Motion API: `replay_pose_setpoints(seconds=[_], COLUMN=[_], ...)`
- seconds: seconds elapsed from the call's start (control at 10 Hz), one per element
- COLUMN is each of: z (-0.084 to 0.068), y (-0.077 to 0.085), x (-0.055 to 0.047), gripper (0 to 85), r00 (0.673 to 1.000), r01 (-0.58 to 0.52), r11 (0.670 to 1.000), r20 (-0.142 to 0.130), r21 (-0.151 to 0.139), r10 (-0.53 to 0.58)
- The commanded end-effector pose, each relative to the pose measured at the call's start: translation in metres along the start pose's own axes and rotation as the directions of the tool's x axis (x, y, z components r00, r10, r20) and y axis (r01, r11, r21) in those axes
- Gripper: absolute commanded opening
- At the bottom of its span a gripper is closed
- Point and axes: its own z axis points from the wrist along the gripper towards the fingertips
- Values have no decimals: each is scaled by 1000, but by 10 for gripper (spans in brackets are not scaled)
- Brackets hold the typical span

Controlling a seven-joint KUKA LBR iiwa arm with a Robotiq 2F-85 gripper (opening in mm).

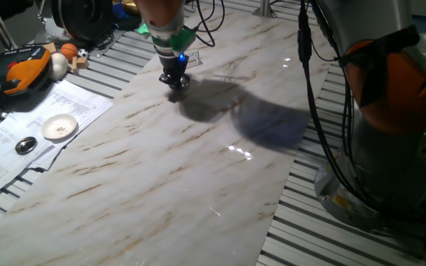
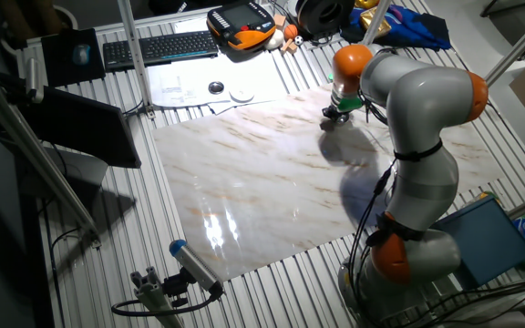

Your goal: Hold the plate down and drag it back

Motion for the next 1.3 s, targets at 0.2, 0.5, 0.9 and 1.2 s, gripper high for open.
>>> replay_pose_setpoints(seconds=[0.2,0.5,0.9,1.2], z=[4,4,3,-2], y=[3,5,12,16], x=[-1,-3,-6,-10], gripper=[0,0,0,0], r00=[1000,1000,999,998], r01=[-3,-6,-15,-23], r11=[1000,999,998,997], r20=[-1,-17,-38,-56], r21=[-6,-31,-56,-70], r10=[3,5,13,19])
